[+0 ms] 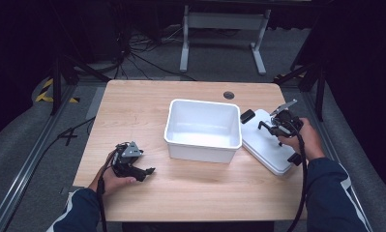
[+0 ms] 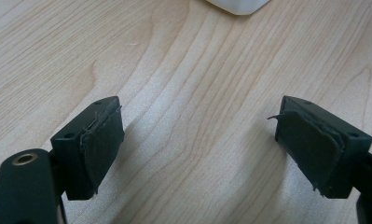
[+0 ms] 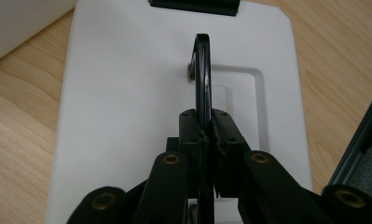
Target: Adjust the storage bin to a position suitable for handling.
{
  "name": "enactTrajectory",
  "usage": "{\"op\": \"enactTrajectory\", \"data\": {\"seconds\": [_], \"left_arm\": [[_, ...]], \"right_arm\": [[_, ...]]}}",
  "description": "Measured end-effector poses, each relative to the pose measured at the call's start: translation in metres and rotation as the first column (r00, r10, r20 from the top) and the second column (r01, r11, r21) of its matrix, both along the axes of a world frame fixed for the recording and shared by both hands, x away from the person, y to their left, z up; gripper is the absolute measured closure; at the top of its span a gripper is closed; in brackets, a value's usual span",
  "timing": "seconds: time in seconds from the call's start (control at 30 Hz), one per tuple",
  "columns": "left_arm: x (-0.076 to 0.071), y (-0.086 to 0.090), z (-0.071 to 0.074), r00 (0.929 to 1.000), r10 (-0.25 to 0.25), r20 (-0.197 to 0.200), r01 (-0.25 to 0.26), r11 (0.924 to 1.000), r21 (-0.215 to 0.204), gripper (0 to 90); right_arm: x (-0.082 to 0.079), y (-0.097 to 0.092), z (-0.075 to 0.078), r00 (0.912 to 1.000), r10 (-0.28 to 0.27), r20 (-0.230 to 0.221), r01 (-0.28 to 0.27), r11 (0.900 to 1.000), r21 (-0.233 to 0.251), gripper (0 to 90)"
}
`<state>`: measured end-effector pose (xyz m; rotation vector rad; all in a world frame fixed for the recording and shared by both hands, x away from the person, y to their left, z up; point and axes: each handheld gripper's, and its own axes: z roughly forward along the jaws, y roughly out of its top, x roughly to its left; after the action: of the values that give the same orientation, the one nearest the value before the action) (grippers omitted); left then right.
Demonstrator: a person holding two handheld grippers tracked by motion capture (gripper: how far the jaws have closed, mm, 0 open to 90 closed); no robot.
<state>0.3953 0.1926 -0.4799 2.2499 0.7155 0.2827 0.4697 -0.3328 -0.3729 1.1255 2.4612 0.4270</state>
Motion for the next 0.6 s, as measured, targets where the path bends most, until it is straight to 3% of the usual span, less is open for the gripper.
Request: {"op": "enactTrajectory", "data": {"seconds": [0.37, 0.6], "left_arm": [[0.0004, -0.0003, 0.0002, 1.0000, -0.002, 0.002, 0.002, 1.0000, 0.004, 15.3], [0.0007, -0.0002, 0.0004, 1.0000, -0.006, 0.005, 0.006, 1.0000, 0.007, 15.3]], "right_arm": [[-0.0039, 0.0043, -0.0080, 0.9994, 0.020, -0.028, -0.019, 0.9993, 0.033, 81.1], [-0.0068, 0.0035, -0.0027, 0.9999, 0.010, 0.004, -0.010, 0.9994, 0.035, 66.9]]}}
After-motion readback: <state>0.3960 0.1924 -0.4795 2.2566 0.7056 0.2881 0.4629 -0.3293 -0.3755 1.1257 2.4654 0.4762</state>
